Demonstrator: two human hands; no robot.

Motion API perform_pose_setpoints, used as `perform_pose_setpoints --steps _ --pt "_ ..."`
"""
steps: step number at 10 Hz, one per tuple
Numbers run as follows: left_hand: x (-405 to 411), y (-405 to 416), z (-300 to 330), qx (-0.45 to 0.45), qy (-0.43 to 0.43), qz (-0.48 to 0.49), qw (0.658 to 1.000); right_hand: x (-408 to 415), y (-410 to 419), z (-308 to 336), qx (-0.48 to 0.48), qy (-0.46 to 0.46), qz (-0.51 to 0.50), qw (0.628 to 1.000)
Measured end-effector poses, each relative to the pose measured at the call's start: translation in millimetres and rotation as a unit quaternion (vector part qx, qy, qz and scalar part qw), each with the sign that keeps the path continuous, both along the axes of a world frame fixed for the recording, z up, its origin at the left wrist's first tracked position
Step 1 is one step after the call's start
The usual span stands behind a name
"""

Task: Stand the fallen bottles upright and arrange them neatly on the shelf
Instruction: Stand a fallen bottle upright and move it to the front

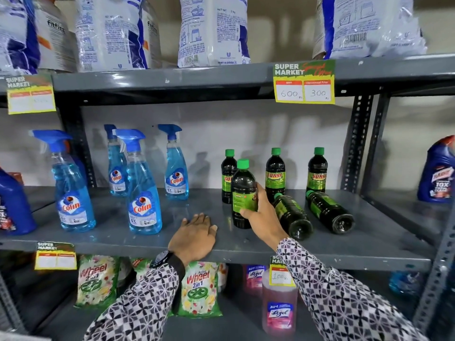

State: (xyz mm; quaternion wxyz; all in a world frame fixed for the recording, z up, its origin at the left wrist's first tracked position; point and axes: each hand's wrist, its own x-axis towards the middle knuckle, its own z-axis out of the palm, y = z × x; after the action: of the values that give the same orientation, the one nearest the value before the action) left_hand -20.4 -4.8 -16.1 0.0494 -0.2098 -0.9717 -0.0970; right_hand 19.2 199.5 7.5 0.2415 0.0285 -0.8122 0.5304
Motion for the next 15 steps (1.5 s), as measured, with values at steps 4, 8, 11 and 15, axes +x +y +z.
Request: perform_pose_setpoints --steps 4,8,11,15 --pt "-2 1 -1 -0.008 -0.002 0.009 1.000 -6 1 -5 0.037 -0.007 -0.046 0.998" --pt "-1 2 1 -0.011 -0.004 0.012 1.000 -11 0 -8 0.053 -0.008 -0.030 0.998" --pt "-1 1 0 -0.003 -0.005 0.012 1.000 -8 0 -5 0.050 -0.018 -0.030 0.998" --pt "0 1 2 -0.004 0.000 0.009 1.000 21 -3 -13 0.043 -0.038 0.065 0.996"
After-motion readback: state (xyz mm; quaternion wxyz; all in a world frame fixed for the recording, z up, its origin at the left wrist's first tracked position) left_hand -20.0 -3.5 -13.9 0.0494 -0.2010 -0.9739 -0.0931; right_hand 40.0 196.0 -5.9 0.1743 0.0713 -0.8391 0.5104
